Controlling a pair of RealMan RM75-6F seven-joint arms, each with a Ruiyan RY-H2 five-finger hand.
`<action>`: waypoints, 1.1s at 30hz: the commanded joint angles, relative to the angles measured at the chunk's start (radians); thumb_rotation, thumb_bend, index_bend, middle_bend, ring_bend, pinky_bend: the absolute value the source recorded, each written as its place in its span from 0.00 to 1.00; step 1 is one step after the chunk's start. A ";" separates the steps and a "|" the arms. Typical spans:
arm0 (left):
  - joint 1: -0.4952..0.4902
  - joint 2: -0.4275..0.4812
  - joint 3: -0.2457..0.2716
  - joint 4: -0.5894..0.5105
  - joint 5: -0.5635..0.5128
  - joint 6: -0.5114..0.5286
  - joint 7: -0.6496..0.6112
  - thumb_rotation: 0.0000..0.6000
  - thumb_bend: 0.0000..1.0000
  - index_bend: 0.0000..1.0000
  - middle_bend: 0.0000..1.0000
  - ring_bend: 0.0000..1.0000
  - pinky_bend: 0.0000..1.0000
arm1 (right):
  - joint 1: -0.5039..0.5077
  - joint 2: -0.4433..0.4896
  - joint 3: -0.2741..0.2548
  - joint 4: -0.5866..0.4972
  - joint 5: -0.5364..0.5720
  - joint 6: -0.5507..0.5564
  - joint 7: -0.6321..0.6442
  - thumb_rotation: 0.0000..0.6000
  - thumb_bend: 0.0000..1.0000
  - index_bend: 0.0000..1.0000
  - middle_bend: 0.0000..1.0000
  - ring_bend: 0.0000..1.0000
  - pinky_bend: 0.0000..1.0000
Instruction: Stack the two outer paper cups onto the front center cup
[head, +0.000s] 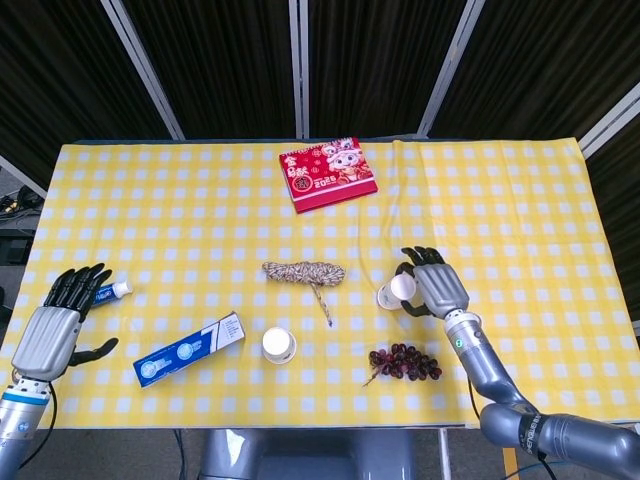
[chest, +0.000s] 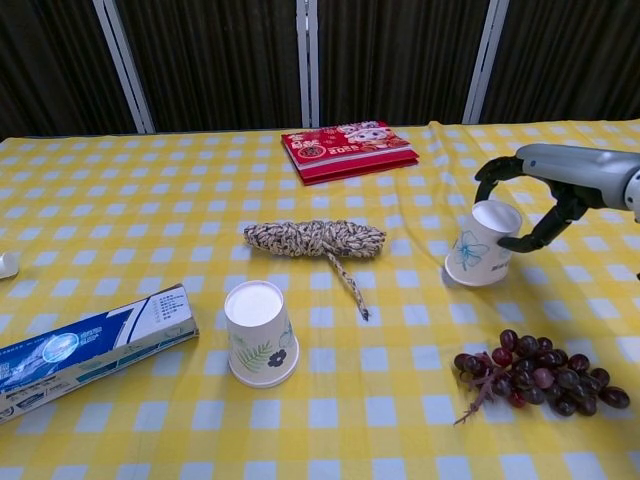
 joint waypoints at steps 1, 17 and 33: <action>0.001 0.001 -0.002 0.001 0.000 0.000 -0.001 1.00 0.19 0.02 0.00 0.00 0.00 | 0.006 0.012 0.015 -0.037 -0.024 0.022 0.000 1.00 0.29 0.44 0.09 0.00 0.03; 0.001 -0.001 -0.009 0.008 -0.006 -0.019 -0.003 1.00 0.19 0.02 0.00 0.00 0.00 | 0.064 0.045 0.058 -0.336 -0.144 0.062 -0.043 1.00 0.28 0.44 0.09 0.00 0.03; 0.000 0.002 -0.012 0.009 -0.018 -0.039 -0.007 1.00 0.19 0.02 0.00 0.00 0.00 | 0.118 -0.093 0.016 -0.394 -0.150 0.088 -0.132 1.00 0.28 0.44 0.09 0.00 0.03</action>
